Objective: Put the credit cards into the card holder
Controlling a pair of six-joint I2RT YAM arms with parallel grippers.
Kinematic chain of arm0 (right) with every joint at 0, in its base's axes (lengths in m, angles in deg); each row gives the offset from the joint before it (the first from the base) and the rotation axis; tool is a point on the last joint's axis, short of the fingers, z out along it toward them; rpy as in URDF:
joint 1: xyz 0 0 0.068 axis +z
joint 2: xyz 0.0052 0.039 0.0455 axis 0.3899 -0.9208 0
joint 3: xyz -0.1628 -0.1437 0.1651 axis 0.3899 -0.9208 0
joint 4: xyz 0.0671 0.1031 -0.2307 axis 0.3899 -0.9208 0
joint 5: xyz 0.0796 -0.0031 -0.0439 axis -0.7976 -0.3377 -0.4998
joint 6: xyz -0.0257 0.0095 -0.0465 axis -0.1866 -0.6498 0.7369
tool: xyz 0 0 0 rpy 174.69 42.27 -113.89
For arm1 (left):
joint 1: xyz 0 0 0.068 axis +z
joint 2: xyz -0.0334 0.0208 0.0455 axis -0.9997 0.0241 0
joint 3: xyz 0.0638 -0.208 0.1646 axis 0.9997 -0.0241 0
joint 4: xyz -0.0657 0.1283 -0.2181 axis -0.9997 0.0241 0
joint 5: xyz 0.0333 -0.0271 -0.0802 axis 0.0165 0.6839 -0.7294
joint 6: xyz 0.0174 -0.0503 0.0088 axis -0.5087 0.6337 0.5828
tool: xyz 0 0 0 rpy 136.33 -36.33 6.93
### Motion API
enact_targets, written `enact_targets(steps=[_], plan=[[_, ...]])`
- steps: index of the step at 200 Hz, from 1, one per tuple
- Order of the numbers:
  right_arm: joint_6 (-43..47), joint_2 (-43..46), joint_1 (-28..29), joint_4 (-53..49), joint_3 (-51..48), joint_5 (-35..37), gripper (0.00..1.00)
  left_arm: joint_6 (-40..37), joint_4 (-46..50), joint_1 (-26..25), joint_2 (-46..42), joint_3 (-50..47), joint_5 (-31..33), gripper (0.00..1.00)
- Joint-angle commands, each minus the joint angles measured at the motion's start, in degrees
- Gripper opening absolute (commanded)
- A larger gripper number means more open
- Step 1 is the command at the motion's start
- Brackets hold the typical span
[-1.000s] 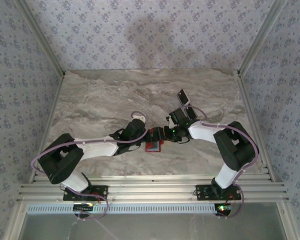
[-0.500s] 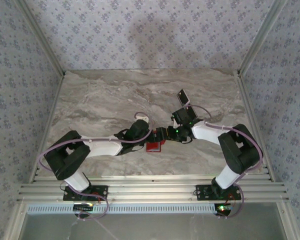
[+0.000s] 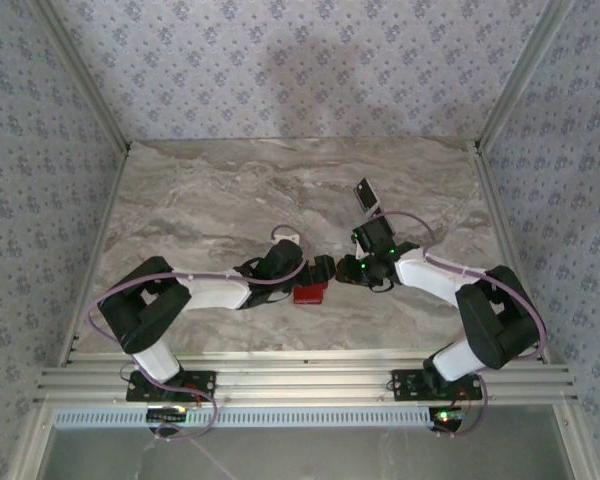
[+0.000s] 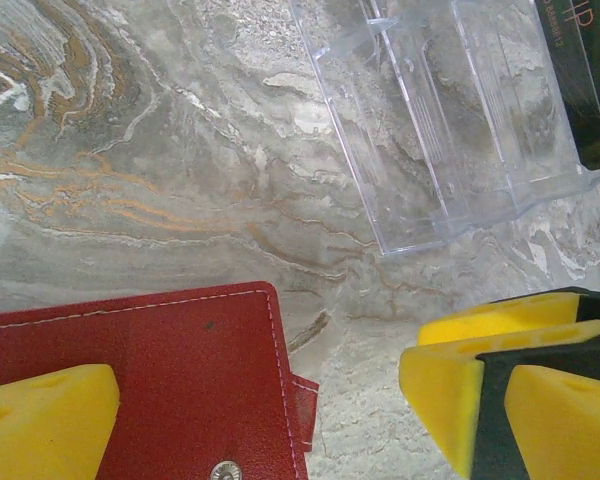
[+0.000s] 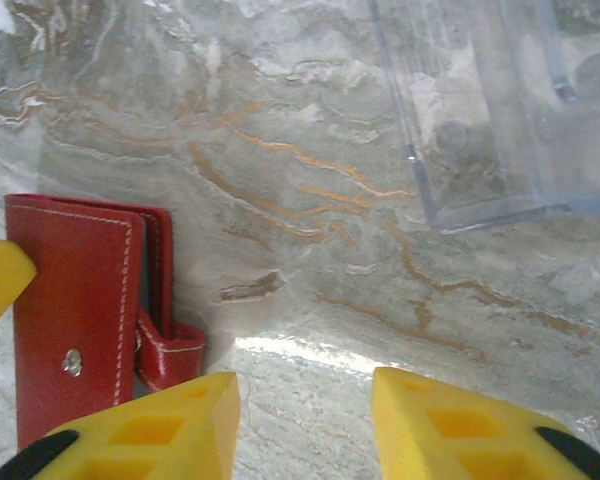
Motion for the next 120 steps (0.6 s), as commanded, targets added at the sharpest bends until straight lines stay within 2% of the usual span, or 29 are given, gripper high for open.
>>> enact_targets(steps=[1, 67, 120], plan=[[-0.5, -0.5, 1.3, -0.3, 1.4, -1.3, 0.45, 1.4, 1.6, -0.4, 0.7, -0.2, 0.8, 1.00], [-0.9, -8.1, 4.3, 1.3, 6.1, -1.1, 0.44, 1.2, 2.0, -0.4, 0.3, -0.6, 1.2, 1.00], [-2.3, -5.3, 5.3, 2.5, 5.4, -0.1, 0.44, 1.2, 2.0, -0.5, 0.4, -0.5, 1.2, 1.00]])
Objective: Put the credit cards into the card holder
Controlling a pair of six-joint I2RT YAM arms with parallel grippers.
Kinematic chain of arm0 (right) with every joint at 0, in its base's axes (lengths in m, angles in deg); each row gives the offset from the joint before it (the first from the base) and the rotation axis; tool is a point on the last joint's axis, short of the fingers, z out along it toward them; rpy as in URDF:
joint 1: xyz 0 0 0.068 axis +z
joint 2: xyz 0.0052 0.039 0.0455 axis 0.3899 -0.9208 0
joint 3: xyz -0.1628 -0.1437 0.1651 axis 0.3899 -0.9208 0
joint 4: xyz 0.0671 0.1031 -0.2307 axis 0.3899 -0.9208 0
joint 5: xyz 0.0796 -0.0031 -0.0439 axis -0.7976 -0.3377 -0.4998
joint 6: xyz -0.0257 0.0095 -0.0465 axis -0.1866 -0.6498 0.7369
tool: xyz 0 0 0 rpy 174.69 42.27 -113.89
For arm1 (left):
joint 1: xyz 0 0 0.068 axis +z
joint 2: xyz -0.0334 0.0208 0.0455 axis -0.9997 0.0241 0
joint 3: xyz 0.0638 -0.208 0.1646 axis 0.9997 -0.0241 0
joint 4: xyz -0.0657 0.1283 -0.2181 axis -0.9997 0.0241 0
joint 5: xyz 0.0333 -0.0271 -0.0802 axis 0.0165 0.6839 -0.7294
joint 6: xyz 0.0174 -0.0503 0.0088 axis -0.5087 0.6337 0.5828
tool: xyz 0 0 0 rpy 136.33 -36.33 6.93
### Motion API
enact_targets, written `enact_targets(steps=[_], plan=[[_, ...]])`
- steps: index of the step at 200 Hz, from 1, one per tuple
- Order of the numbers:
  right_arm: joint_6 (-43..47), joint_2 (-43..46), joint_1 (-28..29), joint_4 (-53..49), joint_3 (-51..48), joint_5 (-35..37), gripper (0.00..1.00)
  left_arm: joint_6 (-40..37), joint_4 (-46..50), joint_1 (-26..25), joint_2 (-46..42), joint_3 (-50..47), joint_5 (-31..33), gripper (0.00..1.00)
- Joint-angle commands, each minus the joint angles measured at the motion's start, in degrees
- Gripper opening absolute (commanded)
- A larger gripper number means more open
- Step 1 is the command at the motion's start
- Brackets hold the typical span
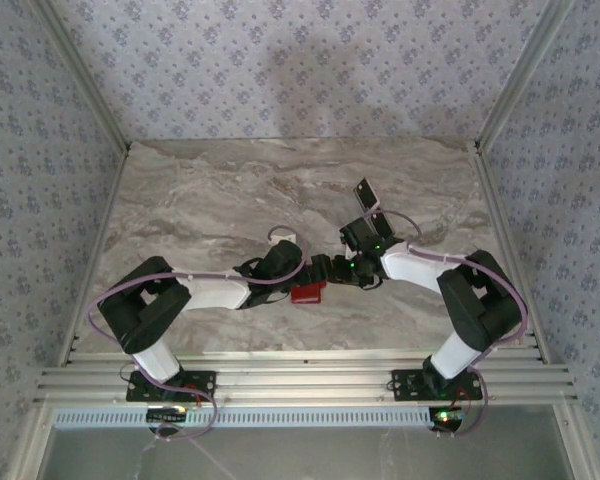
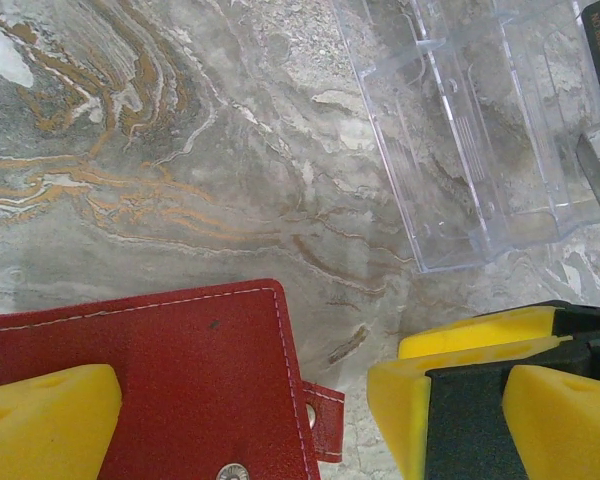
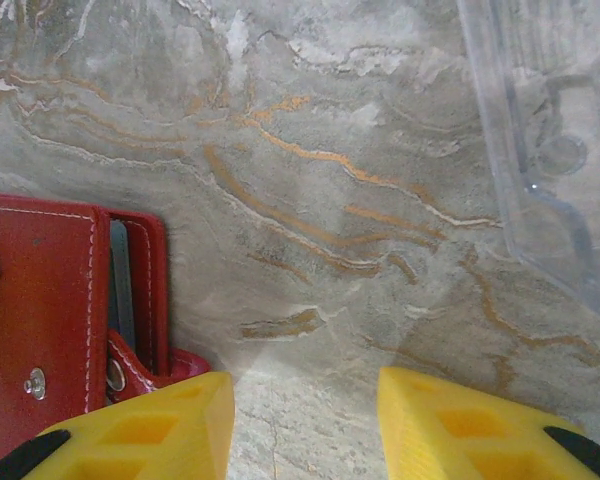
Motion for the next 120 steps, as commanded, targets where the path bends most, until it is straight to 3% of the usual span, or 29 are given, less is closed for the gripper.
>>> enact_targets(steps=[1, 67, 120], plan=[[-1.4, 1.8, 2.3, 2.6, 1.2, -1.1, 0.44, 0.4, 0.5, -0.6, 0.4, -0.4, -1.7, 1.00], [-5.1, -1.2, 3.9, 7.9, 1.1, -3.9, 0.44, 2.2, -3.3, -0.6, -0.6, -3.0, -0.4, 1.00], [-6.3, 2.5, 3.5, 7.0, -1.9, -1.7, 0.44, 1.1, -1.8, 0.0, -8.6, -3.9, 2.8, 1.00]])
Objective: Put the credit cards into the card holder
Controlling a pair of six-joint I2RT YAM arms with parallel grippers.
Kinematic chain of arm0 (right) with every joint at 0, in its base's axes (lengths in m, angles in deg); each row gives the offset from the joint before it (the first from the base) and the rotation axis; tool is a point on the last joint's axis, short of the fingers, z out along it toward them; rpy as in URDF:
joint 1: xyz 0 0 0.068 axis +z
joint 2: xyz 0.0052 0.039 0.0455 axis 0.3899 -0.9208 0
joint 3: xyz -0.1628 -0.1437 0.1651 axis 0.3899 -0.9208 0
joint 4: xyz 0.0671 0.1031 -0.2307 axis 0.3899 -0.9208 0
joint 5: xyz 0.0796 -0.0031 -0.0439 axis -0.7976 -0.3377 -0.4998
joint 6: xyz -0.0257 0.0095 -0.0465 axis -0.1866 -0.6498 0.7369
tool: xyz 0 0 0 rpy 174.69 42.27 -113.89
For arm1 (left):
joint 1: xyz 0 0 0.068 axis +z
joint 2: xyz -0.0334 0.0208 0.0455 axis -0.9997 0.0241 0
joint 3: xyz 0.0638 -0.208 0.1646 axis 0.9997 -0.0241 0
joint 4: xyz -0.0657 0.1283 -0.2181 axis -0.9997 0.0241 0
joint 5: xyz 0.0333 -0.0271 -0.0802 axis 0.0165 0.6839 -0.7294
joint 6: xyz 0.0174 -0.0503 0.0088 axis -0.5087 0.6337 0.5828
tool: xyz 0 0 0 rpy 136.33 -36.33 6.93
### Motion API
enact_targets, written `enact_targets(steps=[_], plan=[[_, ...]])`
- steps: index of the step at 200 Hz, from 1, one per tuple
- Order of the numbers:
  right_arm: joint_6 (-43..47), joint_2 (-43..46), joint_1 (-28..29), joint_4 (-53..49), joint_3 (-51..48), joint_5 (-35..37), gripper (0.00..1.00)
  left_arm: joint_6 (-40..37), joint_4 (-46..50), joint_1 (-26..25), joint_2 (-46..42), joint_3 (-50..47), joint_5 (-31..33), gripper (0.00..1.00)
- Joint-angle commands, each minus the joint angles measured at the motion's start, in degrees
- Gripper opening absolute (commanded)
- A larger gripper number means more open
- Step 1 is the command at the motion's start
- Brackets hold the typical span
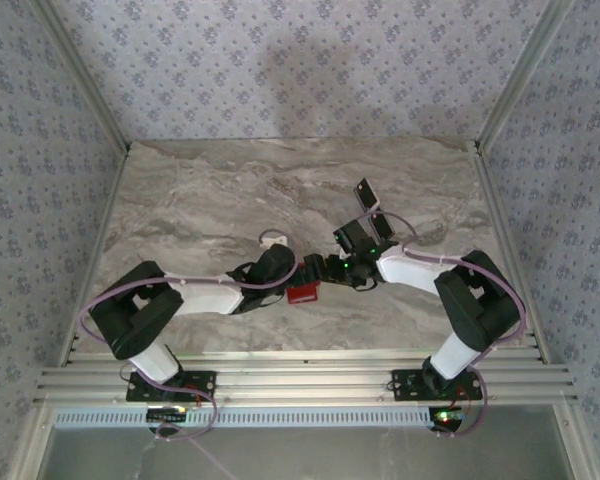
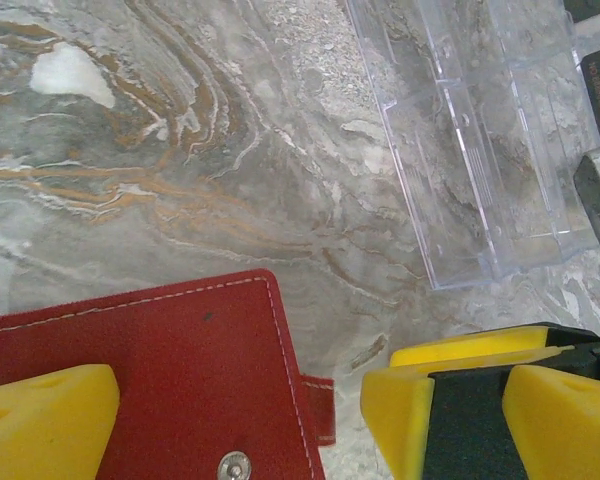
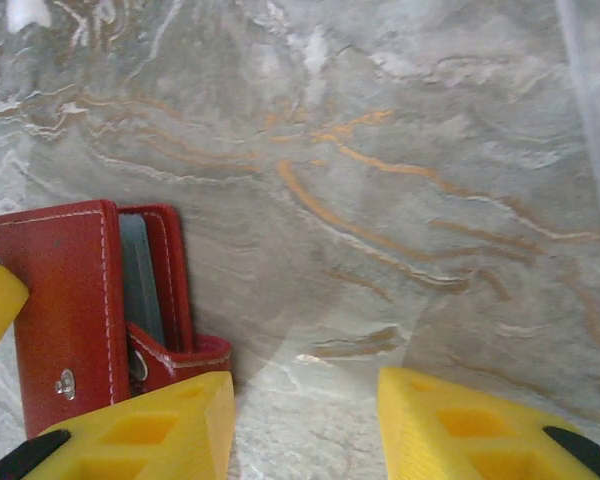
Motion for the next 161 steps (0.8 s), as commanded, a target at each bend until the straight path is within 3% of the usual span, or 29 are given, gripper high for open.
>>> enact_targets(steps=[1, 25, 81, 124, 161], plan=[[-1.4, 2.7, 0.9, 2.2, -1.3, -1.8, 0.44, -0.7, 0.9, -0.3, -5.1, 0.5, -0.2, 1.00], [-1.4, 4.1, 0.6, 1.5, -1.6, -1.7, 0.45, -2.8, 7.5, 1.0, -11.7, 0.5, 1.7, 1.00], [0.0, 1.0, 1.0, 0.2, 1.9, -3.0, 0.50, -12.7, 38.0, 3.4, -20.1, 3.1, 6.1, 1.00], [0.4, -1.6, 1.5, -0.2, 4.1, -3.3, 0.50, -15.3, 35.7, 3.3, -20.1, -1.5, 1.2, 1.00], [0.6, -4.4, 1.5, -0.1, 5.0, -3.3, 0.49, -16.3, 33.0, 2.4, -17.5, -2.1, 0.7, 1.00]])
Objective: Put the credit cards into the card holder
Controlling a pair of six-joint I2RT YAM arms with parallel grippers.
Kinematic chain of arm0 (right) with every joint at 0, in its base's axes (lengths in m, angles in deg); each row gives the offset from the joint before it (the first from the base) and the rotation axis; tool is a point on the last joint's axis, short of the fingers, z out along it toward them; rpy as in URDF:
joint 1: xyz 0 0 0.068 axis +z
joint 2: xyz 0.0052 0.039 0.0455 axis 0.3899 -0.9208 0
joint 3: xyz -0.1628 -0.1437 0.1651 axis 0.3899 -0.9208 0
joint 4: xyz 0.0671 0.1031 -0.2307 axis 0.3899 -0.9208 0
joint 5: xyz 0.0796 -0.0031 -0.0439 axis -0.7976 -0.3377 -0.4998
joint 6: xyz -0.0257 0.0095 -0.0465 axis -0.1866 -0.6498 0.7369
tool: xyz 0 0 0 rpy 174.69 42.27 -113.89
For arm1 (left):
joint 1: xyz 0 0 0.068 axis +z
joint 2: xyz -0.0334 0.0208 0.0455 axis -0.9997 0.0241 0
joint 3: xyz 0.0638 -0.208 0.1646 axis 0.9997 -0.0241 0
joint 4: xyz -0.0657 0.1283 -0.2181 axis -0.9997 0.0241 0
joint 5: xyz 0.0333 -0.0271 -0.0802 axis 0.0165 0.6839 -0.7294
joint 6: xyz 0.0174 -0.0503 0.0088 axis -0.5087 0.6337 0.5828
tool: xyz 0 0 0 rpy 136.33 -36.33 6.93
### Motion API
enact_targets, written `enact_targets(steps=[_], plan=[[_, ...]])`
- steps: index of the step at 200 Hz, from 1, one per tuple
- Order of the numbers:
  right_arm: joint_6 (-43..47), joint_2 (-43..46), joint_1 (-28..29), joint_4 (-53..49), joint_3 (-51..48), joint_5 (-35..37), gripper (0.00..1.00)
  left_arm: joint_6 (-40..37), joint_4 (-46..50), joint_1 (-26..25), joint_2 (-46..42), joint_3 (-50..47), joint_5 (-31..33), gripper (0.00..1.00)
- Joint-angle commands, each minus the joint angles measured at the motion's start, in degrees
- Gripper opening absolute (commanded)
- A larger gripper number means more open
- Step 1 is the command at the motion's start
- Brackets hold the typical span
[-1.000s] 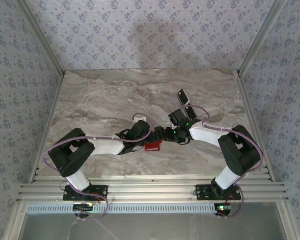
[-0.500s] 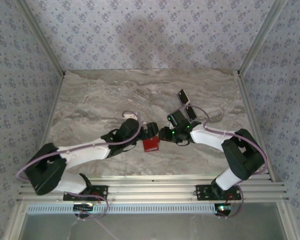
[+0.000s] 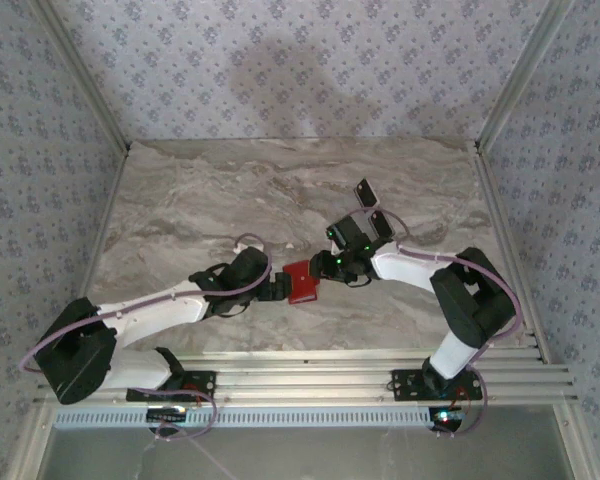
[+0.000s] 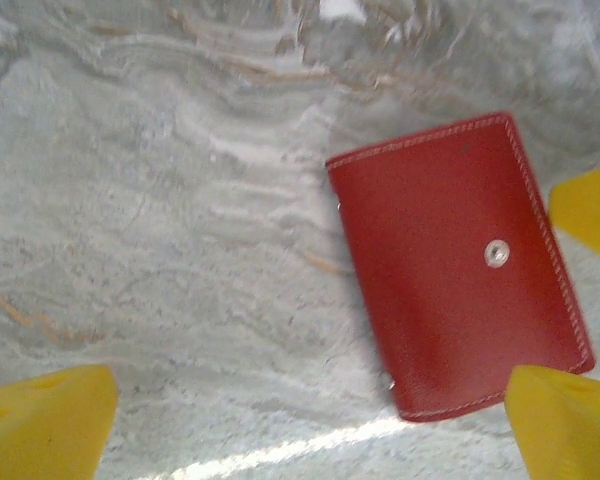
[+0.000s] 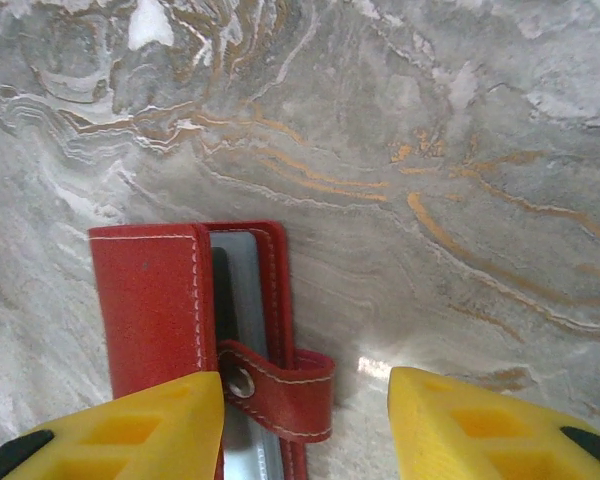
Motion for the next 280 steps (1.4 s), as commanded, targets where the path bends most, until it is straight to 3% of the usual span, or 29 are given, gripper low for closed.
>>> enact_targets(steps=[1, 138, 214, 280], plan=[[1.2, -1.9, 0.3, -1.4, 1.6, -0.7, 0.49, -2.4, -1.0, -0.6, 1.7, 0.4, -1.4, 1.00], [2.8, 0.9, -5.0, -4.1, -4.9, 2.4, 0.47, -5.3, 6.6, -3.5, 18.5, 8.2, 0.2, 1.00], [2.8, 4.4, -3.6, -3.5, -3.1, -0.7, 0.49, -3.6, 5.7, -3.6, 17.4, 5.7, 0.2, 1.00], [2.8, -2.3, -0.6, -4.3, 3.0, 0.3, 0.49, -3.6, 5.6, -3.6, 17.1, 5.4, 0.5, 1.00]])
